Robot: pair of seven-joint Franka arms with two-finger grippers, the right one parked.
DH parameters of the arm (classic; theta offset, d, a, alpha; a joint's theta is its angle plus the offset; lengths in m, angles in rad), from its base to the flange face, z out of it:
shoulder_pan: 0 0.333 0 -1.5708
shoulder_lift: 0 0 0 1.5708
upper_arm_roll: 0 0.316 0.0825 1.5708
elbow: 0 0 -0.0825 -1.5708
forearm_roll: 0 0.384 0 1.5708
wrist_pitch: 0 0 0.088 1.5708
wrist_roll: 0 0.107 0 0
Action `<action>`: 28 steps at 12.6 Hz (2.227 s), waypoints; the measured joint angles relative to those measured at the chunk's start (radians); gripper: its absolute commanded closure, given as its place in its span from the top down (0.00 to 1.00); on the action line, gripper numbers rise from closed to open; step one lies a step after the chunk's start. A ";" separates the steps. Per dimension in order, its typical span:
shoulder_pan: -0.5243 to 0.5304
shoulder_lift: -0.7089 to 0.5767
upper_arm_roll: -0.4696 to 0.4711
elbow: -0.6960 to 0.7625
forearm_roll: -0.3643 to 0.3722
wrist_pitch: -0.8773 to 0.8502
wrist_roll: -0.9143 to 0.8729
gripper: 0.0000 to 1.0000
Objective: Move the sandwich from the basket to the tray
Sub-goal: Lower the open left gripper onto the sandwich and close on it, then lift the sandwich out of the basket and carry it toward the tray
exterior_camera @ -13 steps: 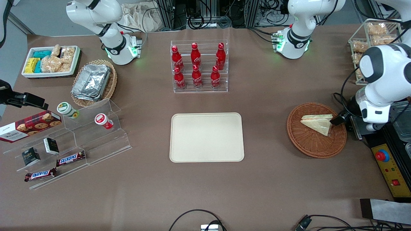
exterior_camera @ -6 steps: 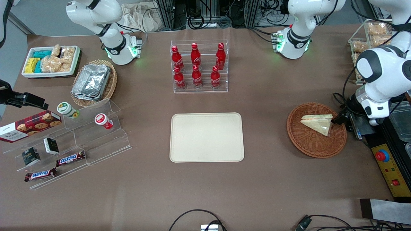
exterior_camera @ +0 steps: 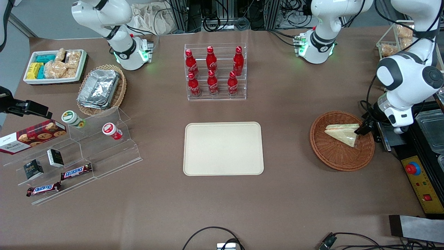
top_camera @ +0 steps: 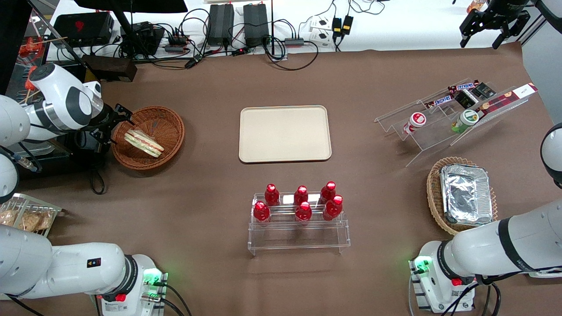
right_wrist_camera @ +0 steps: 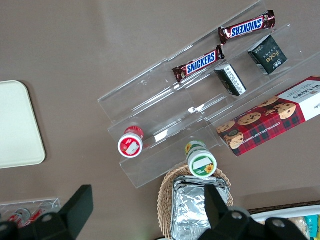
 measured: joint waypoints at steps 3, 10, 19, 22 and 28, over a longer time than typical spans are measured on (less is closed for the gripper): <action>0.001 0.021 0.000 -0.005 -0.008 0.025 -0.001 1.00; -0.002 0.079 -0.008 -0.023 -0.061 0.117 -0.001 1.00; -0.018 0.091 -0.015 -0.024 -0.081 0.127 -0.001 0.01; -0.019 0.091 -0.015 -0.024 -0.081 0.130 0.002 0.01; -0.023 0.036 -0.017 -0.012 -0.080 0.065 0.183 0.02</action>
